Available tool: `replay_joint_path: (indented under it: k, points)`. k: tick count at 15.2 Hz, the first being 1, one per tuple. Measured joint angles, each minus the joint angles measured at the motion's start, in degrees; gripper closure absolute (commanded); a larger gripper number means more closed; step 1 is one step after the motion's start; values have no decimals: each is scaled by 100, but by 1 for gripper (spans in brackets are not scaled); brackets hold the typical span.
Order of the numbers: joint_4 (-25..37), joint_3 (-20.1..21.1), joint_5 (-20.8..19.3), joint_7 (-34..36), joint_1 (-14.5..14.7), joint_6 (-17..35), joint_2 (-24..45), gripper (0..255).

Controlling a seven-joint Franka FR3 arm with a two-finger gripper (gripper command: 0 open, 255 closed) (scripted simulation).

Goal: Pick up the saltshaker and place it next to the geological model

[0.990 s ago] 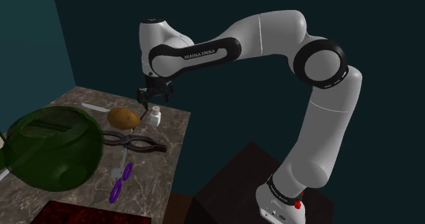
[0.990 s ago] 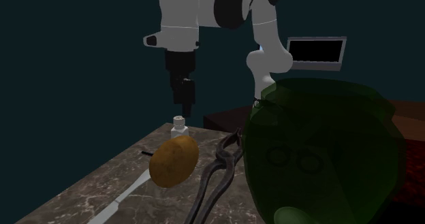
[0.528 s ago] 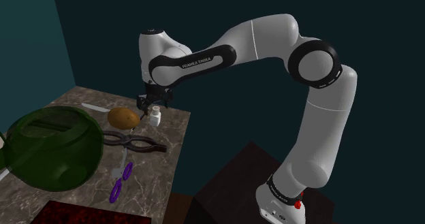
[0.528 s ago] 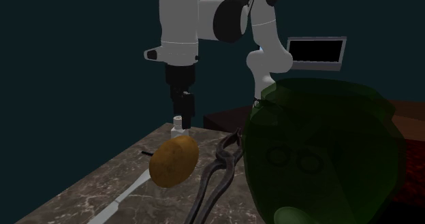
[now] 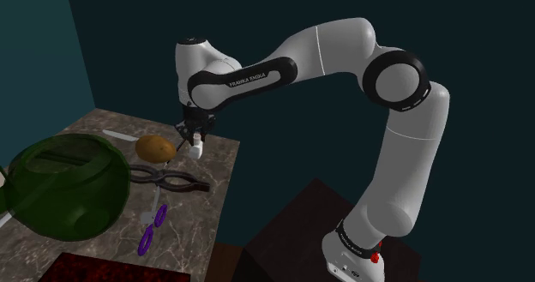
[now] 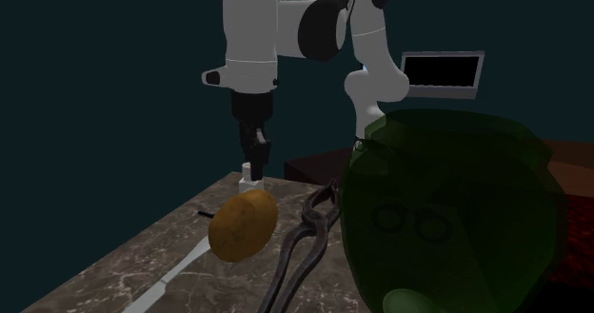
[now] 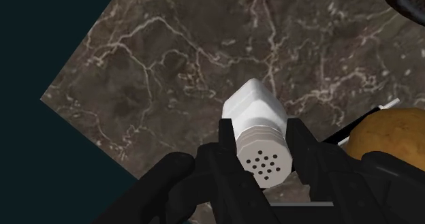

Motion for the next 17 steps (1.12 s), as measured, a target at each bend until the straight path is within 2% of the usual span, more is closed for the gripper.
replay_joint_path:
  k: [8,17]
  points:
    - [7,2,1,1,2,0,-4,255]
    - [338,43,119,-108,-11,-531,-213,255]
